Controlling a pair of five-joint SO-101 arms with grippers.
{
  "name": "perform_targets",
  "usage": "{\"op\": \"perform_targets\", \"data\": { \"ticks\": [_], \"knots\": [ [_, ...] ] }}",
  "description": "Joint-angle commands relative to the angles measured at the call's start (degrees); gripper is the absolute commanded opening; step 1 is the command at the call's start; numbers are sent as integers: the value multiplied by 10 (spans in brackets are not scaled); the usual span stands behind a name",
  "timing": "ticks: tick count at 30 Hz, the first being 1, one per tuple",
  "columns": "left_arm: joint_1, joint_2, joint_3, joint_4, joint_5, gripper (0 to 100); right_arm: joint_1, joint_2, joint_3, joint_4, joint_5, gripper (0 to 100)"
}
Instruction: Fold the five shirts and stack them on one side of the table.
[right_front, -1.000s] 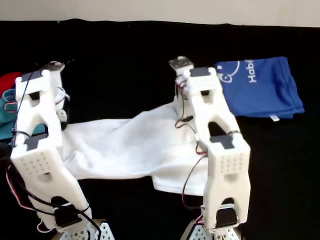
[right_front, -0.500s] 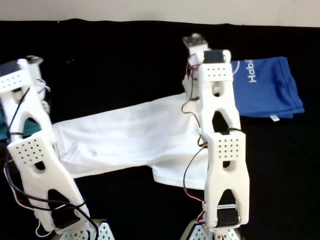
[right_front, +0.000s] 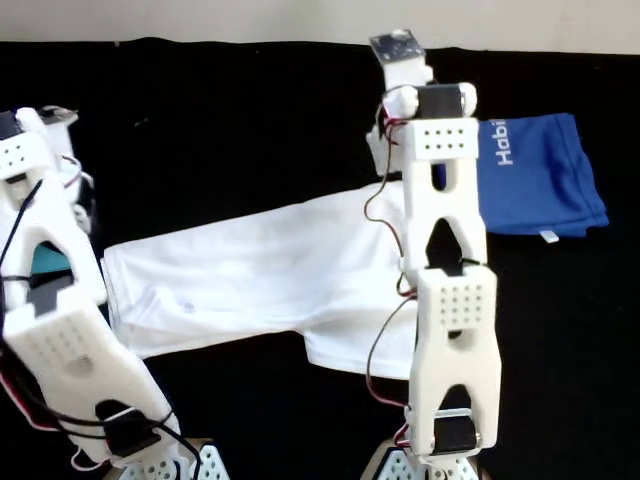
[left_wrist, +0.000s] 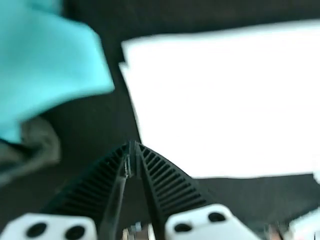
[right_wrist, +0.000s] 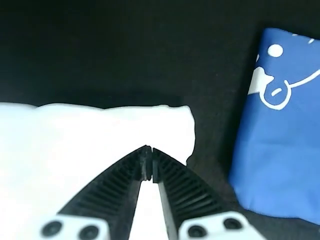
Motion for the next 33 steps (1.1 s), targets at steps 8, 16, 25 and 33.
{"op": "perform_targets", "data": {
  "ticks": [8,16,25,33],
  "knots": [
    [56,-269,470,-266,-4,9,-64,-339,352,4,-2,15],
    [55,-384,656,-370,-5,9,-67,-367,451,3,-2,15],
    [-17,-529,720,-304,-57,8,-68,-419,456,6,-2,15],
    [63,-623,696,-353,25,8,-68,-438,466,5,-4,15]
  ]
}}
